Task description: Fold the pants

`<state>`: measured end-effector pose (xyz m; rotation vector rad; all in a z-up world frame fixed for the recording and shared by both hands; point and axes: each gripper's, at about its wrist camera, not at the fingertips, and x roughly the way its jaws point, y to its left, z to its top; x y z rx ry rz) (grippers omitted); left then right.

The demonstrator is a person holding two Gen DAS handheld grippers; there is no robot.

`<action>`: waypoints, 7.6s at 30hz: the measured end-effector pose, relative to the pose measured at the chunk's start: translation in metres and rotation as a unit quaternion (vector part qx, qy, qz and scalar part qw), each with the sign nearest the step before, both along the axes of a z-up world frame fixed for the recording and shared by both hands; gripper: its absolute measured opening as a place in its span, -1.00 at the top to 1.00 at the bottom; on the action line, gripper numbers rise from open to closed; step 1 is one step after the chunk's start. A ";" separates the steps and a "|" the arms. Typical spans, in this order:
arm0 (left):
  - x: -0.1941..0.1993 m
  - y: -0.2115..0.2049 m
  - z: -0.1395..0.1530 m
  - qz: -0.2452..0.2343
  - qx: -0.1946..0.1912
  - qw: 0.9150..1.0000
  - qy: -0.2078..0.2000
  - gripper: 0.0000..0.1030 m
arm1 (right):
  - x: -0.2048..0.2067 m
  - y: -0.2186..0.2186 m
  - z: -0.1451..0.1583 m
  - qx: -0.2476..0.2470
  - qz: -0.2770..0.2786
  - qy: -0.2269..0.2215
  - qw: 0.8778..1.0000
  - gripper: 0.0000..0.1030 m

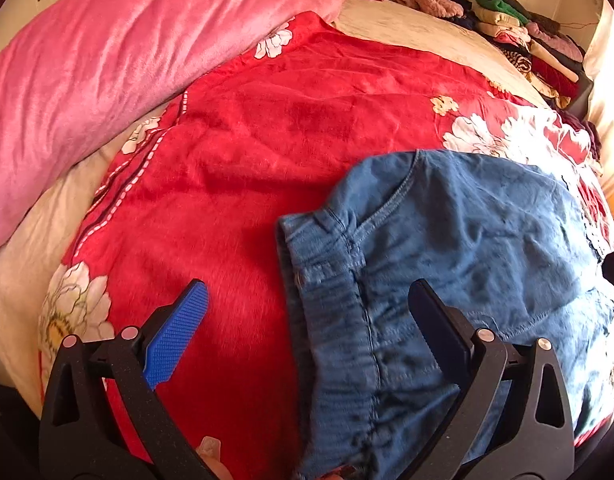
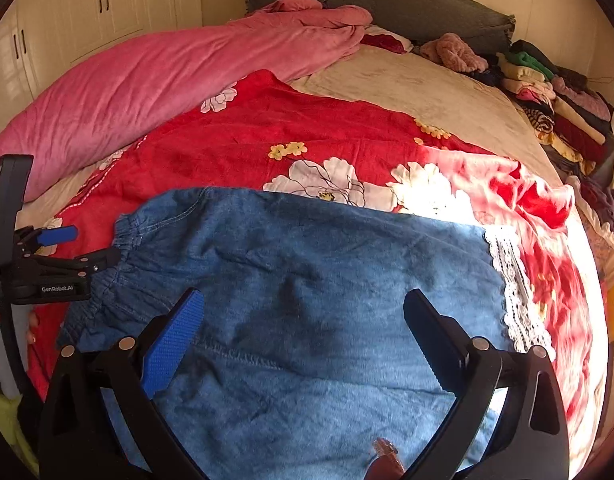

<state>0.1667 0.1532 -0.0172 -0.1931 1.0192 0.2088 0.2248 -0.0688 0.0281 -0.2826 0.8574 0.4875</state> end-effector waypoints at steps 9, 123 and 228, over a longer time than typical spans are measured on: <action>0.039 0.014 -0.022 -0.015 -0.024 0.999 0.019 -0.83 | 0.051 0.031 -0.018 -0.034 0.020 0.002 0.999 -0.92; -0.141 -0.093 0.044 -0.189 -0.020 0.976 -0.104 -0.12 | -0.158 -0.106 -0.028 0.140 -0.003 0.060 0.988 -0.32; -0.145 -0.220 -0.014 -0.391 -0.001 0.920 -0.018 0.72 | -0.194 -0.287 -0.055 0.154 -0.196 0.092 0.964 0.18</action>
